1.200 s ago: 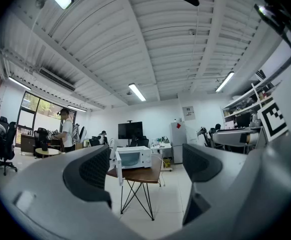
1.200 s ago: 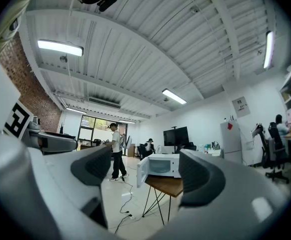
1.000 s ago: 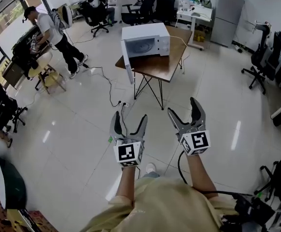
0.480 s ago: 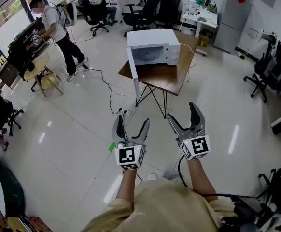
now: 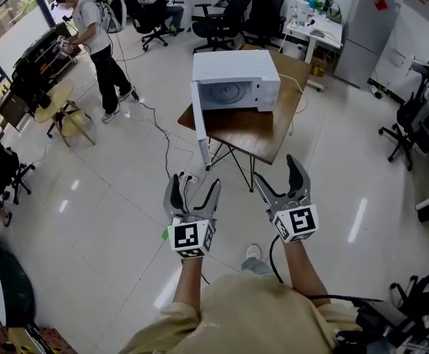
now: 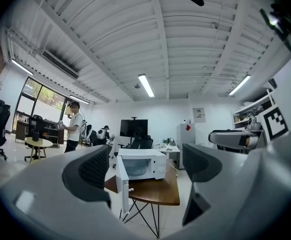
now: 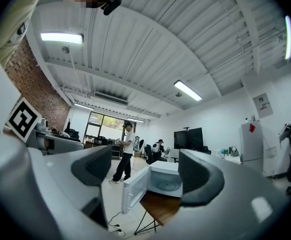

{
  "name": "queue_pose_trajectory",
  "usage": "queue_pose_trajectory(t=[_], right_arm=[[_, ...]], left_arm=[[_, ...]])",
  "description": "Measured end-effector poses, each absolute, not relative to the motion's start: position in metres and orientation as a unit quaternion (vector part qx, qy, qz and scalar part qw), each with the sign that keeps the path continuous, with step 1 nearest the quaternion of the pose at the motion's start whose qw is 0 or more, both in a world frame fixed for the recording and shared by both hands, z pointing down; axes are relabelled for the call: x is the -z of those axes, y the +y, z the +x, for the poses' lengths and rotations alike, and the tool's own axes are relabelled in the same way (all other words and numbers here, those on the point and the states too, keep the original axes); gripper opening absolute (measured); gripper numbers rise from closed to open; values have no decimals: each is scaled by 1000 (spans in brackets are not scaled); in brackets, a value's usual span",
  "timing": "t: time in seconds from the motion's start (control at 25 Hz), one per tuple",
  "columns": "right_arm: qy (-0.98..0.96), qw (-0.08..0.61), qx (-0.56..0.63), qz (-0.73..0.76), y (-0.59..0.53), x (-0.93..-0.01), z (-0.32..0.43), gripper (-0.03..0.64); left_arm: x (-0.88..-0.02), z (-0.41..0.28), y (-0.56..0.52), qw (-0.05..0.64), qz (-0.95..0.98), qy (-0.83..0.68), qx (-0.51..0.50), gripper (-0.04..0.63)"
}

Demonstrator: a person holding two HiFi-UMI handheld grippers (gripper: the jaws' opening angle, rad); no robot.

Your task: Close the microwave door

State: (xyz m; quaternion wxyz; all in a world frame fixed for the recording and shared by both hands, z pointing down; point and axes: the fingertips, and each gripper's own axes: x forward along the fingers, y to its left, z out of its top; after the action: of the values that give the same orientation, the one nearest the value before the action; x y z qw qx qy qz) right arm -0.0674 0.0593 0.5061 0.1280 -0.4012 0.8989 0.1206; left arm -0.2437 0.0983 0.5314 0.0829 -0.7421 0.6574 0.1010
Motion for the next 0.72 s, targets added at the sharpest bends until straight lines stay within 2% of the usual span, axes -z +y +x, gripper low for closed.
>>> queue_pose_trajectory(t=[0.44,0.72], right_arm=[[912,135,-104,-374,-64,-522,16,405],[917,137,-86,-364,-118,-534,0,404]], left_arm=[[-524,-155,-14,114,-723,677,-79,456],[-539,-165,-70,110,-727,675,-62,456]])
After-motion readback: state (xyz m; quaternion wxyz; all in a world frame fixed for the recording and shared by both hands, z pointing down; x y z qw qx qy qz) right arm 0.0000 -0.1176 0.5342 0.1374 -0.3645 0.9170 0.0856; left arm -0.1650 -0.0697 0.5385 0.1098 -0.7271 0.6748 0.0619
